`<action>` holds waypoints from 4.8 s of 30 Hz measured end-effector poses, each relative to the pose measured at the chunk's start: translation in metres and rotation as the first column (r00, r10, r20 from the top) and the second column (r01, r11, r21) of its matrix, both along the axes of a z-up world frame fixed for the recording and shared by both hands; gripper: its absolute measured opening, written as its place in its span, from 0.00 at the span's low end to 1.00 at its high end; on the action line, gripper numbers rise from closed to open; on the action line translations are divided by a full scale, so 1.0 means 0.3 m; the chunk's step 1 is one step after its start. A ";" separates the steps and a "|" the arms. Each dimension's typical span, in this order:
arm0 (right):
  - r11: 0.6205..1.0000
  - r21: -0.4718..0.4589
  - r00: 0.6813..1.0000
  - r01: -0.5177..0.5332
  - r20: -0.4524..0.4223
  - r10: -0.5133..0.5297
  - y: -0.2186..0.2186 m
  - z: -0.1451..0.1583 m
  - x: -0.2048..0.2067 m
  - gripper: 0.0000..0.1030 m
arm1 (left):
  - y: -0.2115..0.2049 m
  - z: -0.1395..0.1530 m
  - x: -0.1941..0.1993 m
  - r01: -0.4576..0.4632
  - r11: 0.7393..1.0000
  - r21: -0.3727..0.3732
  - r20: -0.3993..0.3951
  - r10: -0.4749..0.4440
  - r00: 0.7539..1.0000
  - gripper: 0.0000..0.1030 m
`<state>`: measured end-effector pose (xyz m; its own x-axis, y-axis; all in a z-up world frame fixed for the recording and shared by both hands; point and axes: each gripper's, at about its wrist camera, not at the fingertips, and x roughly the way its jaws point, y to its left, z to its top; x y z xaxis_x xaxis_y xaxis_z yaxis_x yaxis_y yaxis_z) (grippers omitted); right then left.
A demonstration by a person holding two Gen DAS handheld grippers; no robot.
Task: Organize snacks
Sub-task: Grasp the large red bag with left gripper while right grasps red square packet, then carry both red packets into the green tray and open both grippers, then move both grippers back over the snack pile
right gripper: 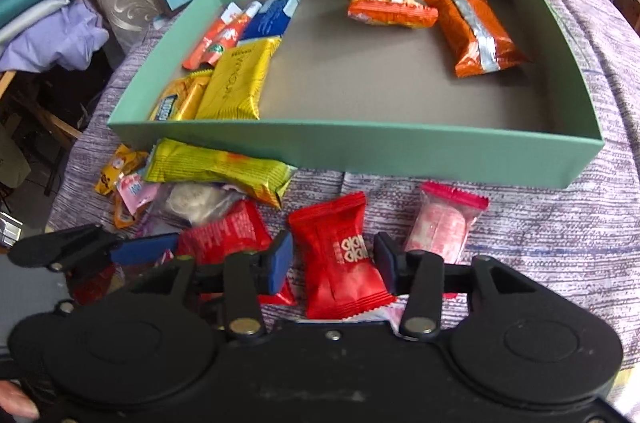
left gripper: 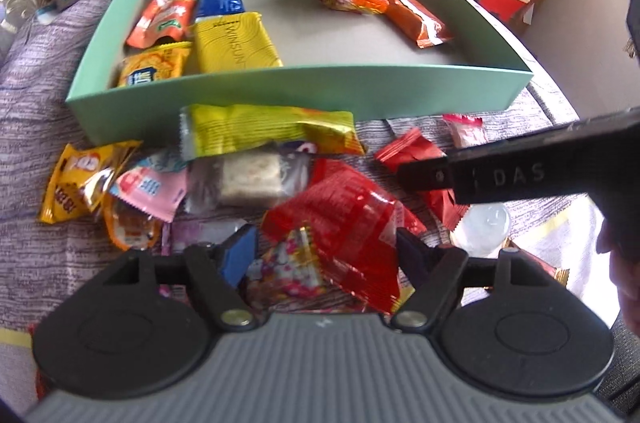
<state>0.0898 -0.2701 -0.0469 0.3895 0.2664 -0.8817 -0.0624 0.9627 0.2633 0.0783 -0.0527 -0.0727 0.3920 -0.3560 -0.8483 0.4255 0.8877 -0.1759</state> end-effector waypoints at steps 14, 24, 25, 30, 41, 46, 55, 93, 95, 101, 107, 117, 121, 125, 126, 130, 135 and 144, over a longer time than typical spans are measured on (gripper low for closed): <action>1.000 -0.026 0.998 -0.017 0.062 0.018 0.005 0.034 -0.014 0.33 | -0.033 0.033 -0.003 0.030 0.999 0.025 0.039 -0.030 0.999 0.73; 0.996 0.064 0.993 0.054 0.102 -0.061 -0.099 0.096 -0.025 0.33 | -0.179 0.023 -0.028 0.182 0.978 0.106 0.033 -0.186 0.982 0.66; 0.995 0.074 0.992 0.063 0.100 -0.071 -0.113 0.095 -0.028 0.33 | -0.188 0.022 -0.035 0.185 0.976 0.112 0.034 -0.190 0.981 0.66; 0.989 0.114 0.990 0.099 0.093 -0.110 -0.174 0.093 -0.046 0.33 | -0.202 0.038 -0.023 0.162 0.978 0.131 0.044 -0.169 0.985 0.76; 0.977 0.163 0.982 0.140 0.102 -0.157 -0.247 0.101 -0.088 0.33 | -0.309 0.005 -0.048 0.253 0.939 0.232 0.059 -0.273 0.960 0.60; 0.971 0.174 0.978 0.162 0.101 -0.181 -0.269 0.103 -0.102 0.33 | -0.284 0.028 -0.058 0.205 0.961 0.187 0.046 -0.217 0.975 0.56; 0.969 0.187 0.974 0.159 0.129 -0.185 -0.265 0.148 -0.110 0.33 | -0.217 0.132 -0.037 0.119 0.988 0.094 0.064 -0.125 0.990 0.56; 0.959 0.134 0.945 0.248 0.187 -0.270 -0.439 0.142 0.180 0.94 | -0.471 0.119 0.349 0.017 0.999 0.041 0.094 -0.021 0.995 0.94; 0.956 0.141 0.940 0.259 0.189 -0.283 -0.443 0.149 0.171 0.99 | -0.461 0.129 0.345 0.014 0.999 0.034 0.088 -0.017 0.996 0.95; 0.942 0.161 0.935 0.294 0.157 -0.318 -0.454 0.159 0.140 1.00 | -0.416 0.172 0.305 0.002 1.000 0.019 0.099 -0.004 0.995 1.00; 0.942 0.160 0.936 0.295 0.149 -0.319 -0.446 0.183 0.070 1.00 | -0.351 0.210 0.231 -0.002 1.000 0.015 0.110 0.000 0.994 1.00; 0.949 0.160 0.945 0.272 0.143 -0.295 -0.384 0.227 -0.066 1.00 | -0.170 0.220 0.070 -0.055 0.998 0.025 0.111 0.052 0.993 1.00; 0.956 0.157 0.953 0.248 0.141 -0.270 -0.335 0.231 -0.095 1.00 | -0.070 0.201 0.027 -0.100 0.994 0.036 0.105 0.096 0.990 1.00; 0.965 0.149 0.963 0.216 0.133 -0.236 -0.263 0.222 -0.110 1.00 | 0.041 0.164 -0.005 -0.158 0.986 0.048 0.084 0.154 0.984 1.00; 0.967 0.148 0.965 0.209 0.129 -0.228 -0.247 0.217 -0.110 1.00 | 0.067 0.153 -0.013 -0.172 0.984 0.048 0.076 0.168 0.983 1.00; 0.974 0.145 0.976 0.176 0.106 -0.192 -0.173 0.194 -0.106 1.00 | 0.154 0.115 -0.041 -0.212 0.976 0.057 0.043 0.209 0.977 1.00; 0.980 0.171 0.991 0.102 0.064 -0.114 -0.077 0.157 -0.118 1.00 | 0.235 0.088 -0.084 -0.243 0.969 0.044 0.017 0.243 0.970 1.00; 0.993 0.118 0.993 0.013 0.118 -0.027 0.064 0.135 -0.099 0.88 | 0.332 0.067 -0.071 -0.338 0.940 0.052 0.029 0.337 0.941 1.00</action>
